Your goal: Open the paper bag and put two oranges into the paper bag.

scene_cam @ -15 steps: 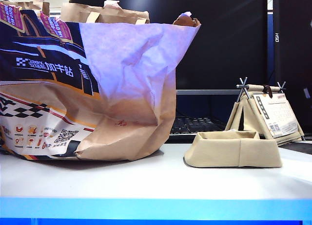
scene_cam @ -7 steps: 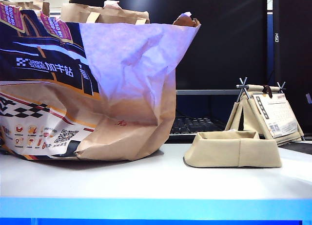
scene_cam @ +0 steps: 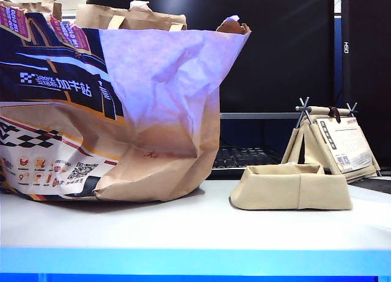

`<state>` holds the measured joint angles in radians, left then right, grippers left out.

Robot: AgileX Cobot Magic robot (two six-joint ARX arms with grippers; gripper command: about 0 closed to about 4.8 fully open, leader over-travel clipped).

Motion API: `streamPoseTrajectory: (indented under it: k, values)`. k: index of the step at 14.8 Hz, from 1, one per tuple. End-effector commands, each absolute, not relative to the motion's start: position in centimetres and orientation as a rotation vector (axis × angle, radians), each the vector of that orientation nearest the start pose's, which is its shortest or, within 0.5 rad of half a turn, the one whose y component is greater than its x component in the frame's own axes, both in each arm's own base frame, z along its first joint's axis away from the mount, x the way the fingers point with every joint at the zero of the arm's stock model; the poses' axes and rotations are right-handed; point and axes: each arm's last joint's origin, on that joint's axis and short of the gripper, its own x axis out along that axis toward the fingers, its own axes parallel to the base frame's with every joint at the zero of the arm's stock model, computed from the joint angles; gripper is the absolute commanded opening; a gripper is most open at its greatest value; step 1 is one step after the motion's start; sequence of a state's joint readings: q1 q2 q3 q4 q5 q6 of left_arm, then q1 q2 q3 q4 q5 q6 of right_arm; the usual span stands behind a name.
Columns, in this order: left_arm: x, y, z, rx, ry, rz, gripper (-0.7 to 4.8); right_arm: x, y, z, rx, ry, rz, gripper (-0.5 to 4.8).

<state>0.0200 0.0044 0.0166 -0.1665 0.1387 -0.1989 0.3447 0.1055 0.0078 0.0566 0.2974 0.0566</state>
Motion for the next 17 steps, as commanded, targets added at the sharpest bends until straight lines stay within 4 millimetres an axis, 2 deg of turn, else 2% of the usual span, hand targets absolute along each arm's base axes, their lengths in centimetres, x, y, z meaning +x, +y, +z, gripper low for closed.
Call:
streamPoseTrajectory:
  k: [1,4,8,17]
  values:
    - [9.6,-0.3,15.1,-0.206,0.17,-0.11,0.0,9.7,0.6,17.0,0.073,-0.068,-0.151,-0.05]
    - [9.6,-0.8,15.1,-0.2,0.175,-0.161,0.0,9.6,-0.5,17.1,0.07,-0.081,-0.27,-0.06]
    - [9.4,-1.9,15.1,-0.191,0.187,-0.277,0.0,9.7,-0.4,17.0,0.07,-0.075,-0.26,-0.05]
    - [9.4,-1.9,15.1,-0.191,0.187,-0.276,0.0,9.7,-0.4,17.0,0.07,-0.076,-0.26,-0.05]
